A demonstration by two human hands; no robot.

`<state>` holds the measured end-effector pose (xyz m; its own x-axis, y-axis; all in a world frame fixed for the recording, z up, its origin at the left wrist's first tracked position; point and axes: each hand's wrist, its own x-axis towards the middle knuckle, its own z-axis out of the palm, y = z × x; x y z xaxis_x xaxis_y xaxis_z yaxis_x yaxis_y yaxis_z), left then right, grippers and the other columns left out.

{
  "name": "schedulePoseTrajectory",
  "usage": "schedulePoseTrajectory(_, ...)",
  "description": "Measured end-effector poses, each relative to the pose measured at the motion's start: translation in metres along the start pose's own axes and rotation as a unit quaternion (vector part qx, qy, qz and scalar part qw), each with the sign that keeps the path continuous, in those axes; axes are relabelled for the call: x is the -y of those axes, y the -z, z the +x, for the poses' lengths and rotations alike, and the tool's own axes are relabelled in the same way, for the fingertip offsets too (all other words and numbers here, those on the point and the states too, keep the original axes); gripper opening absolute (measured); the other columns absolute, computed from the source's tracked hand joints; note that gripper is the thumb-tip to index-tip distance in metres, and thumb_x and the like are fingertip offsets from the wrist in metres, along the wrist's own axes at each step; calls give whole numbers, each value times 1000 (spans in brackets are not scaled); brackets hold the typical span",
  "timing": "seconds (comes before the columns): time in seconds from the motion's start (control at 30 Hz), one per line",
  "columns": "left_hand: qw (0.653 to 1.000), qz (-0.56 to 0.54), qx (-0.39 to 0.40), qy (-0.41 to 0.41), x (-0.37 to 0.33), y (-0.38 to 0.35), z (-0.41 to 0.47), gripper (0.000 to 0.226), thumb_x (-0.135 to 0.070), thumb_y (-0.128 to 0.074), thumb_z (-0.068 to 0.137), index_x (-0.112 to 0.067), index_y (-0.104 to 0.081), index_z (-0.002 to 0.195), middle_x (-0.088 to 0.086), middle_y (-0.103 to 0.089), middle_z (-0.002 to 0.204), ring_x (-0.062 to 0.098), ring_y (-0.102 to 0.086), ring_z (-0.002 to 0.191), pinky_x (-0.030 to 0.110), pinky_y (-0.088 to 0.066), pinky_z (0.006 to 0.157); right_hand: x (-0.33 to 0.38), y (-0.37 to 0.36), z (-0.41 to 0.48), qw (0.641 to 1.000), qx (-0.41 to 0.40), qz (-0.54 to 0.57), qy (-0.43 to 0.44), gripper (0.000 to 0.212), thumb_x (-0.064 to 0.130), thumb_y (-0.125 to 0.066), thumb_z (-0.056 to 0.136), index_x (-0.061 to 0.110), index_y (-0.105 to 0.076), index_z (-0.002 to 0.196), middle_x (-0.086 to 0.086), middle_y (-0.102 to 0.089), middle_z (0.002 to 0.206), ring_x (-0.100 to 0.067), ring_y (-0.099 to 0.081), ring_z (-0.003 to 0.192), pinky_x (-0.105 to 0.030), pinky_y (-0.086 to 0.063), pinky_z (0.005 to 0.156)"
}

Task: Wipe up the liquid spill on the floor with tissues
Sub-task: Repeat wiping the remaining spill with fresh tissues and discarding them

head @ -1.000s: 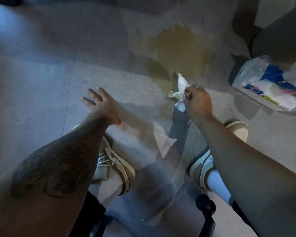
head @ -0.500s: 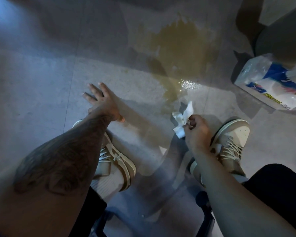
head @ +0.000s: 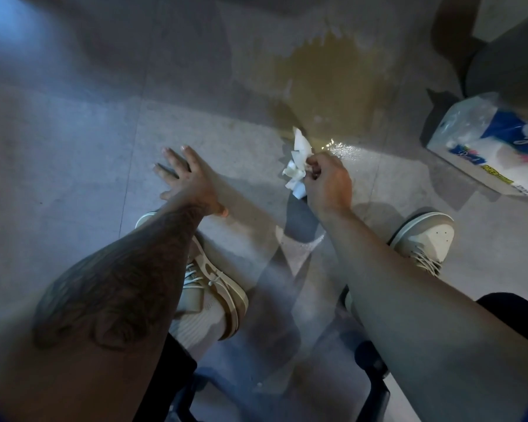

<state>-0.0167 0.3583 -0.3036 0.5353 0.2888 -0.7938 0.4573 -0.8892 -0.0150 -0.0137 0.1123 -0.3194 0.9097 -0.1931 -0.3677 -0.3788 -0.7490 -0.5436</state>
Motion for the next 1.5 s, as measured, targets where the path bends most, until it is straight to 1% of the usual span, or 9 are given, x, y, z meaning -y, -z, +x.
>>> schedulePoseTrajectory(0.1,1000,0,2,8,-1,1,-1,160,-35,-98,55,-17,27,153,18,38,157,50,24,146,76,-26,106,2,4,-3,999,-18,30,-1,27,7,-66,84,19,-68,108,-2,-62,109,-17,-63,88,-27,-49,77)
schedulePoseTrajectory(0.23,1000,1,3,9,-2,1,-1,160,-36,-98,55,-16,27,153,19,38,157,52,23,146,75,-27,105,-11,11,-39,996,-53,69,-23,29,11,-67,88,17,-66,116,0,-59,110,-12,-60,92,-19,-47,83)
schedulePoseTrajectory(0.37,1000,3,1,7,0,-1,2,161,-36,-98,54,-16,26,153,20,38,157,52,23,145,76,-26,105,-26,-11,-74,999,12,46,-26,30,10,-69,85,19,-66,113,0,-58,103,-19,-62,87,-38,-56,81)
schedulePoseTrajectory(0.47,1000,11,-1,11,0,0,2,160,-38,-98,55,-16,26,153,19,37,158,52,23,146,75,-28,105,-24,-17,-64,999,25,38,-25,28,6,-69,83,20,-67,107,0,-59,100,-18,-62,86,-42,-56,79)
schedulePoseTrajectory(0.73,1000,9,3,12,-1,-1,2,160,-39,-97,55,-17,27,154,19,39,157,52,23,145,74,-27,106,20,-5,17,997,23,-31,68,28,3,-62,80,16,-71,103,-8,-65,109,-29,-62,96,-33,-48,80)
schedulePoseTrajectory(0.97,1000,6,-10,14,0,-3,4,163,-42,-98,50,-17,24,155,18,36,158,53,21,146,75,-31,102,52,-2,28,993,0,-48,106,35,4,-58,80,22,-71,106,-10,-62,111,-35,-64,92,-42,-53,79)
schedulePoseTrajectory(1.2,1000,1,-14,13,0,-5,5,158,-37,-97,55,-17,24,155,19,37,158,53,22,145,74,-30,104,44,-9,28,980,111,-111,125,37,9,-59,85,30,-73,112,-4,-60,126,-31,-61,108,-30,-47,86)
schedulePoseTrajectory(1.4,1000,16,-6,25,-2,-3,6,161,-42,-97,54,-16,27,154,20,39,156,53,22,145,73,-32,105,47,19,49,993,42,-93,60,26,20,-63,86,29,-72,109,1,-72,104,-24,-66,97,-26,-47,79)
schedulePoseTrajectory(1.5,999,22,-11,31,-2,-5,6,163,-45,-97,52,-16,28,153,19,39,157,53,22,145,72,-34,104,83,25,70,996,63,-5,68,11,18,-67,86,22,-70,96,9,-66,78,-12,-61,75,-15,-39,62)
